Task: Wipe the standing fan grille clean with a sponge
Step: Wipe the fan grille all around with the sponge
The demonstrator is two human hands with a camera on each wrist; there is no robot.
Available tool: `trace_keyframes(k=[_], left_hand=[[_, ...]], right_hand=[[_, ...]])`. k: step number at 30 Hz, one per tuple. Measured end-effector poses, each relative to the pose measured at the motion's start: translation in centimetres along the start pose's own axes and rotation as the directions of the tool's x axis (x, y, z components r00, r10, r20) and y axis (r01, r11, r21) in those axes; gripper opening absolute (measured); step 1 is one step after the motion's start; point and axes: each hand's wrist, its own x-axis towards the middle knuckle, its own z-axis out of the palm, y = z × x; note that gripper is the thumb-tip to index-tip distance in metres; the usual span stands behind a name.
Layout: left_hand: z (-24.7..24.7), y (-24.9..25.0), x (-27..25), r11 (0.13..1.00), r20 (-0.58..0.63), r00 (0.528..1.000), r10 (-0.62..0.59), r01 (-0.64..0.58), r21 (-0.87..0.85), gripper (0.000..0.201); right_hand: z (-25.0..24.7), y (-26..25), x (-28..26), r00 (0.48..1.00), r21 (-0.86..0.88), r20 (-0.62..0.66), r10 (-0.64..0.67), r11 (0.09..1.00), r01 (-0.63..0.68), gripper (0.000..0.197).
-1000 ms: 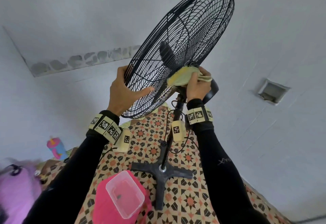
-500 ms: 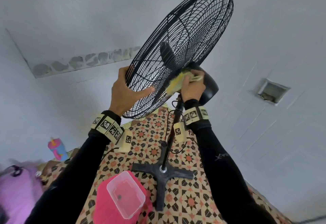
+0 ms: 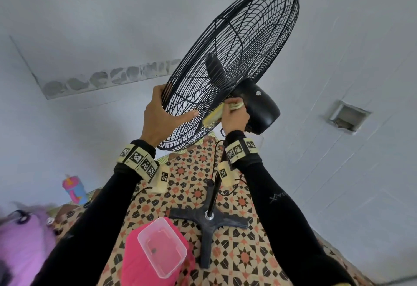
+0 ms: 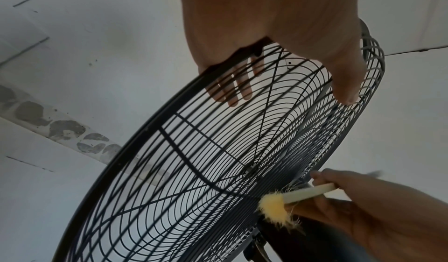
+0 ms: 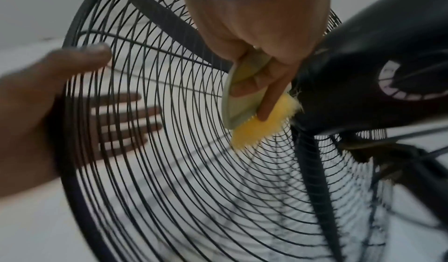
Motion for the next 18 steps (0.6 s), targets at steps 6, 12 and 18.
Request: trace_keyframes(k=[6, 12, 18], left_hand=[[0.1, 0.0, 0.3, 1.000, 0.009, 1.000, -0.027, 0.027, 0.000, 0.085], [0.0, 0.0, 0.1, 1.000, -0.001, 1.000, -0.023, 0.023, 0.015, 0.084], [0.0, 0.1, 0.0, 1.000, 0.006, 1.000, -0.023, 0.023, 0.016, 0.085]], right_hand=[[-2.7, 0.1, 2.8, 0.955, 0.472, -0.043, 0.293, 0.849, -0.239, 0.016], [-0.3, -0.4, 1.0, 0.997, 0.135, -0.064, 0.042, 0.990, -0.033, 0.009], [-3.9, -1.2, 3.6, 0.962, 0.286, -0.160, 0.221, 0.943, -0.169, 0.012]])
